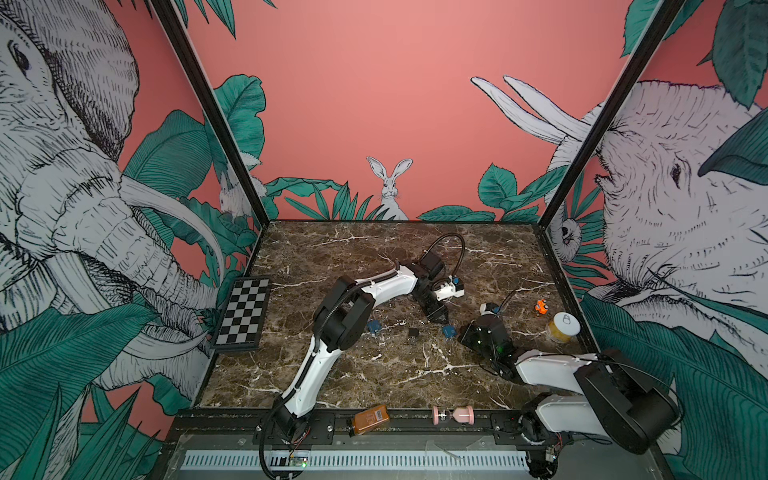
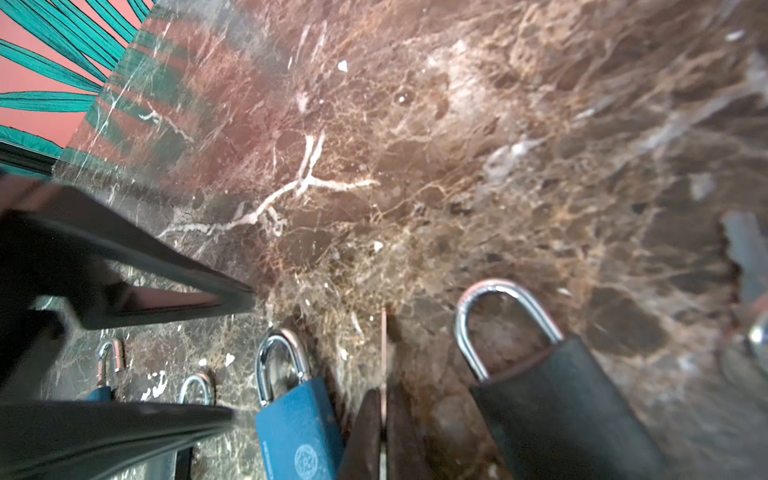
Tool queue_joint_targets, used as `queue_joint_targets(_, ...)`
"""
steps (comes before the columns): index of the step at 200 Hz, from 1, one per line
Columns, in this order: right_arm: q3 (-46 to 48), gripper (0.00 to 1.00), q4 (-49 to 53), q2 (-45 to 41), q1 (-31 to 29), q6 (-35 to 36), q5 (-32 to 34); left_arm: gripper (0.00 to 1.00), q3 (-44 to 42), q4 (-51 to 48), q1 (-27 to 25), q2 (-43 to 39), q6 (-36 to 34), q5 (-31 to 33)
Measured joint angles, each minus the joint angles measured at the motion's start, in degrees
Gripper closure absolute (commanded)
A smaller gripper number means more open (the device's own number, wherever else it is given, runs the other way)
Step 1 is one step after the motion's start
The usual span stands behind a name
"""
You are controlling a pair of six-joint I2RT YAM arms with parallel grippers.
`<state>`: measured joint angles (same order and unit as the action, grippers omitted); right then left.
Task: Lock with the key
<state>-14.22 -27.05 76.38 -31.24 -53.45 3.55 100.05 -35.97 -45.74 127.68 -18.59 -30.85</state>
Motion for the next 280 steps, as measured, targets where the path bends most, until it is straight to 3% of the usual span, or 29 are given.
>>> queue_joint_targets(34, -1.1, 0.93, -1.3, 2.1, -0.1, 0.1, -1.3, 0.45, -8.9, 11.2, 4.0, -10.0, 7.1, 1.8)
queue_joint_targets(85, -1.6, 0.65, 2.3, -1.0, -0.7, 0.5, -1.8, 0.45, -16.7, 23.6, 8.4, -18.7, 16.2, 2.9)
queue_joint_targets(134, -4.0, 0.65, 13.2, -11.8, -0.7, 1.9, -0.1, 0.45, -25.3, 29.4, 8.0, -21.2, 23.2, 4.2)
queue_joint_targets(163, -9.9, 0.68, 21.7, -14.4, -0.9, 3.5, -0.2, 0.47, -31.7, 31.5, 7.9, -25.9, 29.2, 7.6)
queue_joint_targets(185, -18.0, 0.73, 29.6, -12.1, -3.8, 4.9, 1.5, 0.47, -38.1, 33.3, 7.9, -33.1, 33.9, 11.3)
queue_joint_targets(231, -35.1, 0.53, 42.0, -0.7, -13.8, 7.6, 6.8, 0.45, -44.1, 32.7, 9.6, -45.5, 38.1, 17.1)
queue_joint_targets(280, -44.5, 0.49, 49.2, 11.6, -19.7, 7.5, 10.4, 0.39, -56.2, 39.2, 15.9, -51.2, 44.1, 16.5)
